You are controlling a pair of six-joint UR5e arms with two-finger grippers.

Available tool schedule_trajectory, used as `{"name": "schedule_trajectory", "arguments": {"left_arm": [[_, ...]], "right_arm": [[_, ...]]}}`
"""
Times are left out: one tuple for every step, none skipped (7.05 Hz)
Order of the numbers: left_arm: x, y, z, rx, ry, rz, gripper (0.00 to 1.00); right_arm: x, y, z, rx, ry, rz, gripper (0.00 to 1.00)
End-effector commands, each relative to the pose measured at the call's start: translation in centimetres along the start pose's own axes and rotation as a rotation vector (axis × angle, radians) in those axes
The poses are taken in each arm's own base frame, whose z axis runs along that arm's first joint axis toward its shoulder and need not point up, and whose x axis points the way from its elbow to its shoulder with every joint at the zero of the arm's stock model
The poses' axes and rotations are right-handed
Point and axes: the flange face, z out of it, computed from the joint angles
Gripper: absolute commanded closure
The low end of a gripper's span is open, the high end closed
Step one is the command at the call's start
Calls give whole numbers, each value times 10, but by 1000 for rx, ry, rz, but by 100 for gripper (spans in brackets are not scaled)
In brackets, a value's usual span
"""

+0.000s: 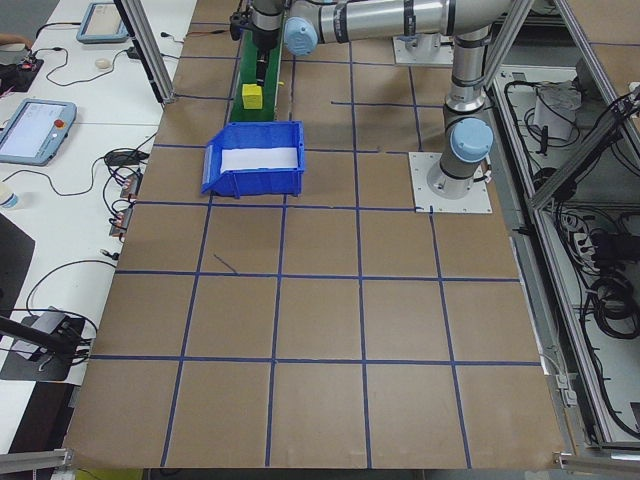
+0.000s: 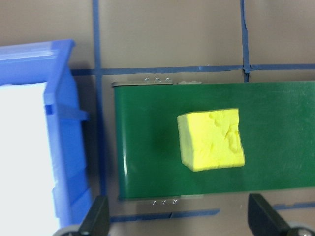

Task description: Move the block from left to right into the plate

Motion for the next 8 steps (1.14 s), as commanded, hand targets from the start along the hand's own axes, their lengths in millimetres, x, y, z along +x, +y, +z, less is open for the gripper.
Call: {"name": "schedule_trajectory", "arguments": {"left_arm": [[-55,45,-69,-70,-44,-31,0],[-70,70,-101,-83,-44,-45,0],[-81,80,-112,-90,-45,-66,0],[-85,77,-99,-115,-26,-78,0],[-76,83,-96,-124,-22,-62,0],[-72,88,-96,-128,-19,-51,0],[-71,88,-93,-133,-17,-42,0],[-71,88,-93,-134,-14,-43,0]], "right_arm": [[25,94,49,-10,-18,6,44],[41,131,59,16,-34,-14,12],[44,128,70,121,-51,-32,0],[45,126,69,137,-51,-30,0],[46,126,59,140,-37,-21,0],[45,121,51,196,-35,-1,0],[36,99,39,266,-48,43,0],[10,52,4,268,-51,103,0]]}}
